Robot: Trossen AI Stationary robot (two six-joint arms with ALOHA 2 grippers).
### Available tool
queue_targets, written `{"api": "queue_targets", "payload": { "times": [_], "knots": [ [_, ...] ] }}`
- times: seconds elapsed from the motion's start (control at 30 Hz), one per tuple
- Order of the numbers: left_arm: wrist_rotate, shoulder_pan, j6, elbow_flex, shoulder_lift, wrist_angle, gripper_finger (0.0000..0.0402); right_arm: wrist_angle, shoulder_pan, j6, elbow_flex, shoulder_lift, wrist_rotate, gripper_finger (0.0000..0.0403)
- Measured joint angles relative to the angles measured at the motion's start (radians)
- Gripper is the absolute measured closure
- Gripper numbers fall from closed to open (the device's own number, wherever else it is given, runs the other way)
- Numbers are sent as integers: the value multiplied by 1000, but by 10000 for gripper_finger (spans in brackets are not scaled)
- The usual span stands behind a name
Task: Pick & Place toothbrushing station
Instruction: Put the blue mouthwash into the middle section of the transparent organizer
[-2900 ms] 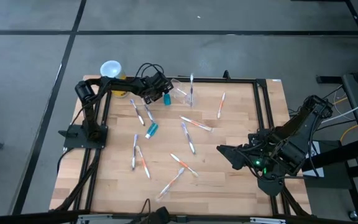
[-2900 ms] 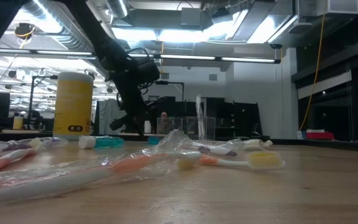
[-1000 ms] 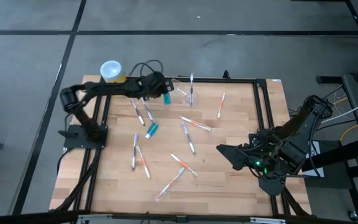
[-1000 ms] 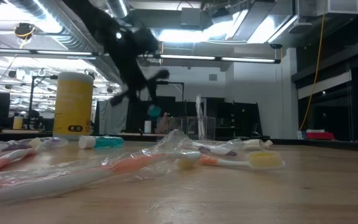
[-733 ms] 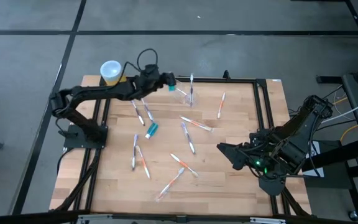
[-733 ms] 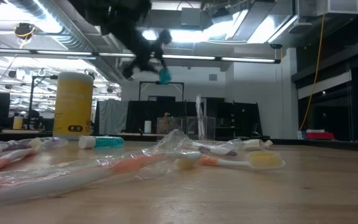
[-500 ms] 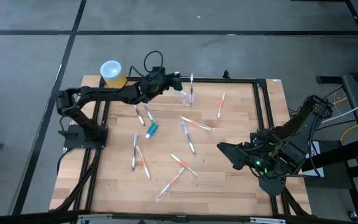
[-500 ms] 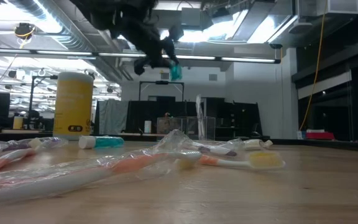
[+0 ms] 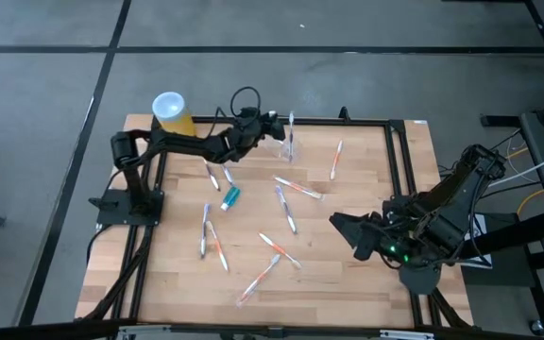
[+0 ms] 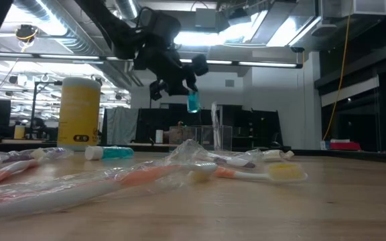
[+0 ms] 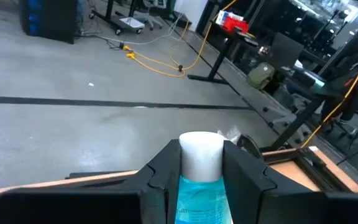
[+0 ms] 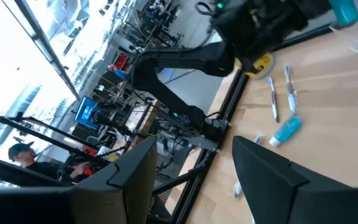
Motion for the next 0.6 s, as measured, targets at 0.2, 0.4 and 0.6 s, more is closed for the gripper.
{"api": "queue_targets", "payload": {
  "times": [0.2, 0.4, 0.6],
  "knots": [
    [-11, -2, -7, 1, 54, 33, 313, 104, 0, -126, 0, 0, 20, 190],
    [-15, -3, 27, 1, 61, 54, 313, 192, 0, -235, 0, 0, 14, 190],
    [23, 3, 43, 2, 129, 119, 313, 259, 0, -321, 0, 0, 12, 190]
  ]
}}
